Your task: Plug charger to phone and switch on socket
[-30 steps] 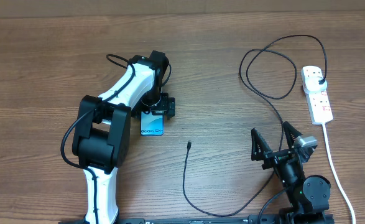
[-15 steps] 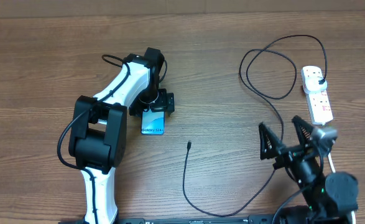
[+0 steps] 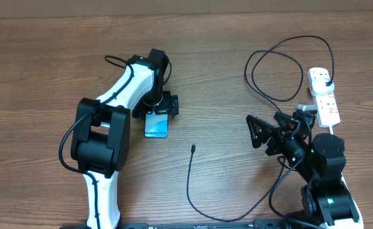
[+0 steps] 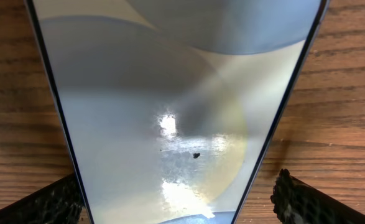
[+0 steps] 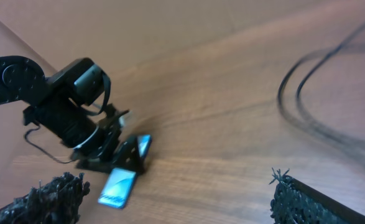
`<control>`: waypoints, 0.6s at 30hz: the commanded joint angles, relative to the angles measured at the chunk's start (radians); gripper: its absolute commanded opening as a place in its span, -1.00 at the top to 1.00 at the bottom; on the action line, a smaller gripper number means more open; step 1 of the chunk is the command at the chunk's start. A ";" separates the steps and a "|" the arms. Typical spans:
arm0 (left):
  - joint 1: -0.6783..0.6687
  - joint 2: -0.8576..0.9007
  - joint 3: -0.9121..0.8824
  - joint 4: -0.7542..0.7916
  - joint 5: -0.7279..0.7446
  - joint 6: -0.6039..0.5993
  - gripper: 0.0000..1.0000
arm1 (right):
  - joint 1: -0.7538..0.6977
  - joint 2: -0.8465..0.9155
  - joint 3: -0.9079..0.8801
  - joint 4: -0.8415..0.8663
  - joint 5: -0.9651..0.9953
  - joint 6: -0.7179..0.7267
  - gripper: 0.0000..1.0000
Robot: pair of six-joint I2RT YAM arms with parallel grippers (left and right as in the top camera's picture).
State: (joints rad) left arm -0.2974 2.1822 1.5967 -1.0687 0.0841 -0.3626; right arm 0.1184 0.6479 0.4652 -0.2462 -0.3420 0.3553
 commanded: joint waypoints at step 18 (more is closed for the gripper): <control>-0.005 0.073 -0.037 0.030 -0.011 0.045 -0.99 | -0.002 0.534 0.014 0.105 -0.220 0.094 -1.00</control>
State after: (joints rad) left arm -0.3012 2.1841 1.5955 -1.0538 0.0181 -0.3408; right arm 0.1184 1.1313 0.4652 -0.1707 -0.5056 0.4446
